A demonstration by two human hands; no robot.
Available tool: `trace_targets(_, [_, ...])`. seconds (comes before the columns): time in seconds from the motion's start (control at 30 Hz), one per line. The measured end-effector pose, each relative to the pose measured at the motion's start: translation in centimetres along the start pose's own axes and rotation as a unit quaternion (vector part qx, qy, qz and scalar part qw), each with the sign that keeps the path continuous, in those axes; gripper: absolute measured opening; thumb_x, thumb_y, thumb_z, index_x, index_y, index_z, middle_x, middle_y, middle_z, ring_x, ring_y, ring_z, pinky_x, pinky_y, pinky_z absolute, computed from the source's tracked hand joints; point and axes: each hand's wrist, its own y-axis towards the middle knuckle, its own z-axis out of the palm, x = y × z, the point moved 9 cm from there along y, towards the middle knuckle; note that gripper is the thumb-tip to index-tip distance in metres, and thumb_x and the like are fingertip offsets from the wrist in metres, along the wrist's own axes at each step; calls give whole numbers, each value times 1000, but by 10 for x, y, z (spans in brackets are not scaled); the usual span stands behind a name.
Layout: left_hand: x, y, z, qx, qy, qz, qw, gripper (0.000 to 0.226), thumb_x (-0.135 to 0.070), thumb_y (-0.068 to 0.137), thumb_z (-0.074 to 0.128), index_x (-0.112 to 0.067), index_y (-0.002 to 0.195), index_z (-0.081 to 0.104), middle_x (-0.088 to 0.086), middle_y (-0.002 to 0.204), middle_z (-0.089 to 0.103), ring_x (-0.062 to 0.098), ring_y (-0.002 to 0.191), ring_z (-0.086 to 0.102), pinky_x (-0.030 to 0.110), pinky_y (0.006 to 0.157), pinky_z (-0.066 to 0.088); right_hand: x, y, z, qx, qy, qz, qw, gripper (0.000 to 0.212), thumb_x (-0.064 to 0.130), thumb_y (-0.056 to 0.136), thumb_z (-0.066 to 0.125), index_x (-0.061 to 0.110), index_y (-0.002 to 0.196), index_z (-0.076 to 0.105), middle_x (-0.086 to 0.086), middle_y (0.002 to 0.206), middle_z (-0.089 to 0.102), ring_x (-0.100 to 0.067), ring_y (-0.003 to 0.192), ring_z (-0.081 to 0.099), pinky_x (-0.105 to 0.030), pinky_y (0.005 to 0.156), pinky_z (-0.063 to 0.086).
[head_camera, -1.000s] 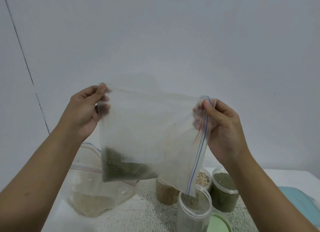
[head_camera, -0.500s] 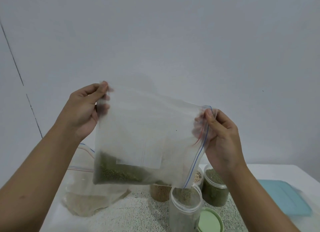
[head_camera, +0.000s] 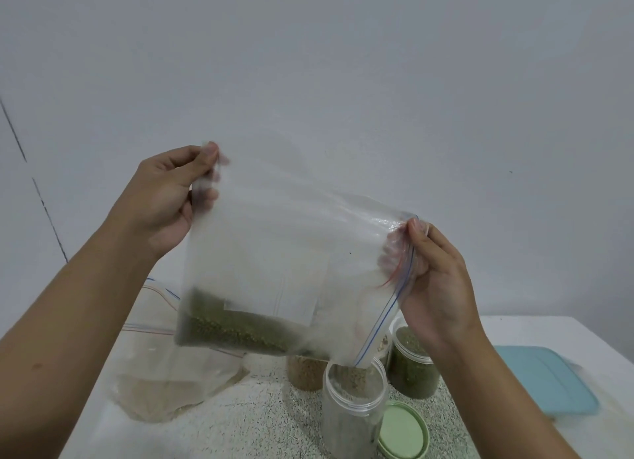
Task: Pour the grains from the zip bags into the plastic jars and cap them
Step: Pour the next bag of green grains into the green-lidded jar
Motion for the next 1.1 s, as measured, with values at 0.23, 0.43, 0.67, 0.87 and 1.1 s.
trace_targets(0.23, [-2, 2, 8, 18, 23, 9, 1000, 18, -35, 85, 69, -18, 83, 76, -9, 67, 57, 6, 48, 49, 13, 52, 44, -8, -2, -10, -2, 32, 23, 999, 10, 17, 94, 58, 12, 87, 62, -3, 77, 60, -13, 65, 53, -22, 57, 45])
trace_targets(0.43, [-3, 3, 13, 27, 37, 11, 999, 18, -31, 94, 67, -18, 85, 76, -10, 65, 58, 5, 48, 49, 13, 54, 44, -19, -6, -13, -20, 65, 72, 995, 8, 17, 93, 59, 13, 88, 64, 1, 76, 65, -11, 66, 58, -21, 60, 47])
trace_targets(0.67, [-2, 3, 16, 37, 47, 14, 998, 19, -33, 95, 66, -20, 84, 75, -10, 63, 57, 6, 48, 50, 14, 55, 43, -22, -8, -19, -36, 73, 90, 993, 9, 17, 91, 60, 13, 87, 66, 0, 74, 66, -12, 66, 60, -22, 60, 48])
trace_targets(0.87, [-4, 1, 20, 43, 62, 23, 997, 19, -33, 96, 64, -17, 90, 72, -10, 65, 56, 6, 48, 50, 14, 54, 43, -20, -9, -22, -37, 56, 79, 995, 20, 16, 95, 57, 14, 79, 69, 0, 72, 67, -12, 65, 60, -23, 61, 47])
trace_targets(1.1, [-8, -2, 23, 49, 69, 30, 996, 20, -33, 97, 64, -16, 90, 73, -9, 67, 57, 6, 49, 51, 15, 55, 44, -18, -7, -26, -27, 47, 69, 996, 11, 19, 93, 59, 12, 86, 65, 0, 75, 66, -14, 69, 58, -25, 66, 45])
